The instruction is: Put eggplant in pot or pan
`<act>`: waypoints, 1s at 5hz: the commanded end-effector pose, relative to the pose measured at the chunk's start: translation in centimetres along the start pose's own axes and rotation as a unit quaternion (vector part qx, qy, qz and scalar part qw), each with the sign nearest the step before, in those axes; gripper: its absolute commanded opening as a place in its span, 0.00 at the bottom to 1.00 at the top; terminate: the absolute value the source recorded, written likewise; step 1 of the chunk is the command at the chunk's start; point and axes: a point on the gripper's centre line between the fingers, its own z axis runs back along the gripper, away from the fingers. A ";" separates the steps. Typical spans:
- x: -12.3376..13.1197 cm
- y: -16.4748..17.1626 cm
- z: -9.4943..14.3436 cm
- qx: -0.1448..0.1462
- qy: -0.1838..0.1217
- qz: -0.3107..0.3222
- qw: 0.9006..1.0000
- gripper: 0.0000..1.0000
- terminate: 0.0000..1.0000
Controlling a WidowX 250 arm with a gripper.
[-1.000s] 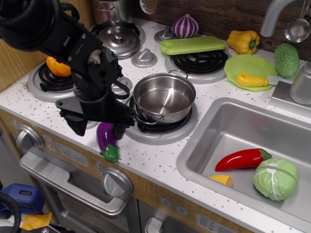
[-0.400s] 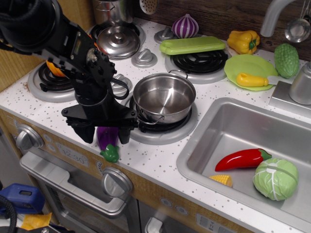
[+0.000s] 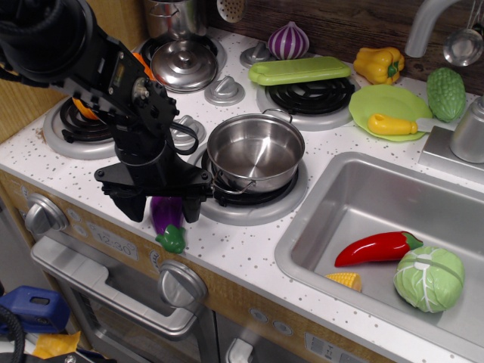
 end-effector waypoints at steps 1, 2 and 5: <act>0.5 0.0 -0.1 -0.006 -0.003 -0.041 0.999 1.00 0.00; 0.5 0.0 -0.6 -0.001 -0.008 -0.054 0.999 1.00 0.00; -0.2 -0.3 -1.6 0.027 -0.047 -0.041 0.998 0.00 0.00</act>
